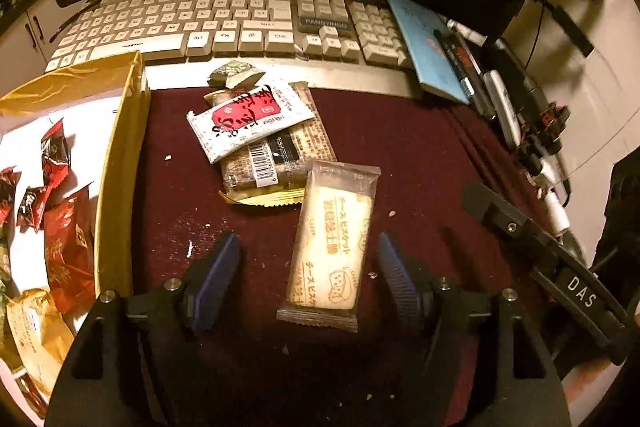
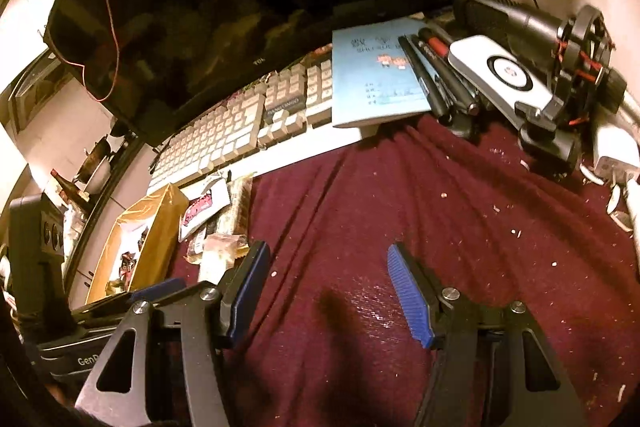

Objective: Organize snacks
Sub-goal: 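Grasp the cream biscuit packet with the left tool, then lift the biscuit packet toward the box while the right tool grasps the stacked packets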

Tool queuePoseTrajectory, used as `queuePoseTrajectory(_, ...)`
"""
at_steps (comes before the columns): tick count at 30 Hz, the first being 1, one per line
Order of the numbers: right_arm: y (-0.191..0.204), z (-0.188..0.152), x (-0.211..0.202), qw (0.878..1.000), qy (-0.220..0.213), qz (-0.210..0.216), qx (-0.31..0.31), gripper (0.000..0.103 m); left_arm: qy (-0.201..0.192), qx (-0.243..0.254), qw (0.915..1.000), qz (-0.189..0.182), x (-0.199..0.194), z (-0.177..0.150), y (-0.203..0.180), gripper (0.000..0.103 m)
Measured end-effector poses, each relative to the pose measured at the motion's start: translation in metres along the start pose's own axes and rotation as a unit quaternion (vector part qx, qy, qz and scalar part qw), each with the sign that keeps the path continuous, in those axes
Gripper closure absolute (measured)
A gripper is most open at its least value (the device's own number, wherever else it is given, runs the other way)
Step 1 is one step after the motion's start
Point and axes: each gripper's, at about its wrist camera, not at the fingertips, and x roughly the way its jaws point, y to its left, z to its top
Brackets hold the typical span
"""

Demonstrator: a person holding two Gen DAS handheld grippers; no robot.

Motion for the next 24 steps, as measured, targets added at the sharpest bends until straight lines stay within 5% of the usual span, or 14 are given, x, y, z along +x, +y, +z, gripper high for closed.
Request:
queuePoseTrajectory(5, -0.007, -0.001, 0.005, 1.000, 0.012, 0.023, 0.010, 0.039, 0.010, 0.012, 0.9998, 0.009, 0.012, 0.009, -0.012, 0.033)
queuePoseTrajectory(7, -0.006, -0.002, 0.004, 0.999, 0.010, 0.030, 0.008, 0.039, 0.016, 0.020, 0.9985, 0.050, 0.019, 0.006, -0.019, 0.047)
queuePoseTrajectory(9, -0.004, -0.003, 0.002, 0.999, 0.007, 0.036, 0.002, 0.039, 0.006, 0.042, 0.9963, 0.074, 0.018, 0.001, -0.027, 0.072)
queuePoseTrajectory(10, -0.003, -0.003, 0.001, 0.999, 0.007, 0.038, -0.001, 0.040, 0.001, 0.044, 0.9955, 0.084, 0.016, -0.003, -0.028, 0.072)
queuePoseTrajectory(17, 0.015, 0.000, 0.003, 0.998, 0.025, 0.048, -0.036, 0.040, -0.049, -0.023, 0.9985, 0.005, -0.034, -0.039, -0.003, 0.072)
queuePoseTrajectory(24, 0.071, 0.016, 0.017, 0.987, 0.078, 0.091, -0.106, 0.039, -0.122, -0.105, 0.9862, -0.039, -0.101, -0.074, 0.050, 0.072)
